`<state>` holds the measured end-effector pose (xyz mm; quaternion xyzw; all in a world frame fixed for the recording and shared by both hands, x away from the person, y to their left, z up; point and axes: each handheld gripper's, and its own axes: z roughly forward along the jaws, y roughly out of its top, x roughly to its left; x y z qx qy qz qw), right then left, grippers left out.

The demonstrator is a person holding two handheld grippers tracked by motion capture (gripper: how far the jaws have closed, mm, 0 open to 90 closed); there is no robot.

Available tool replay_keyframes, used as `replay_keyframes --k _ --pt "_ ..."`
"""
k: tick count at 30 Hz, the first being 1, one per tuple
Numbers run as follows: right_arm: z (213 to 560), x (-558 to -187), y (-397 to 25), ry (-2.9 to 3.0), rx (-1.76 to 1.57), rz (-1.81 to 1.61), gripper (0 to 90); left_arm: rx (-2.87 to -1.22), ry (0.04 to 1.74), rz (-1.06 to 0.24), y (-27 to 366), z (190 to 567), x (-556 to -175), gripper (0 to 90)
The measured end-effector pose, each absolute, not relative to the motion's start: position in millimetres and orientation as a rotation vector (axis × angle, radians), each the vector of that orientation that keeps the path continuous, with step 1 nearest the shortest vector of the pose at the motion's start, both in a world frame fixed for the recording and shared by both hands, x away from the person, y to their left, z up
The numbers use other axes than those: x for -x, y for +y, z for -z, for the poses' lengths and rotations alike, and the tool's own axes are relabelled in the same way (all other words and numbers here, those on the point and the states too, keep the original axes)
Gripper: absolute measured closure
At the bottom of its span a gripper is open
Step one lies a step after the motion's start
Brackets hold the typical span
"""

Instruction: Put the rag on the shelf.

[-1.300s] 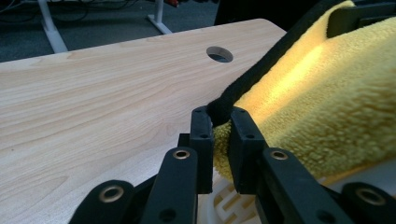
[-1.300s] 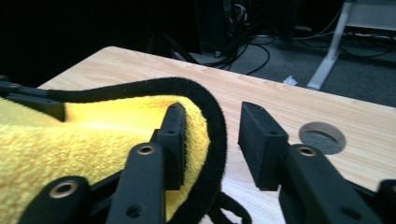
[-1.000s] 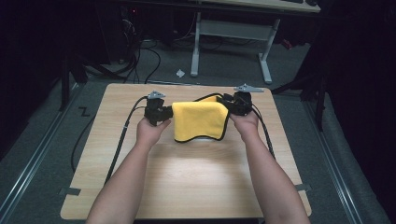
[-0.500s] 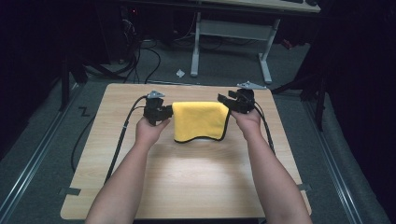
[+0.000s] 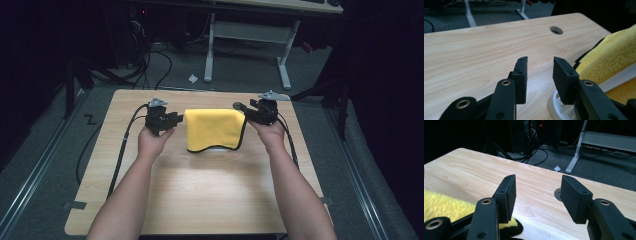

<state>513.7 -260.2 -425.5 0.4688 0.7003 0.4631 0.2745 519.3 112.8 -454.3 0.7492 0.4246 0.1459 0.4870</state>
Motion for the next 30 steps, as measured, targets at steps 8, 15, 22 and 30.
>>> replay_keyframes --k 8,15,22,30 --pt "427.3 -495.6 -266.3 1.894 -1.211 -1.197 48.3 -1.788 1.040 -0.408 130.5 451.3 -503.4 60.7" --pt "423.8 -474.4 -272.7 1.887 -1.198 -1.209 49.6 -1.782 1.044 -0.449 144.4 453.5 -482.7 57.0" --pt "419.8 -444.1 -270.6 1.871 -1.124 -1.159 48.1 -1.765 1.014 -0.458 151.4 454.0 -450.4 55.3" --pt "420.7 -410.4 -260.5 1.916 -1.076 -1.092 40.1 -1.752 0.983 -0.432 154.9 460.4 -411.5 54.0"
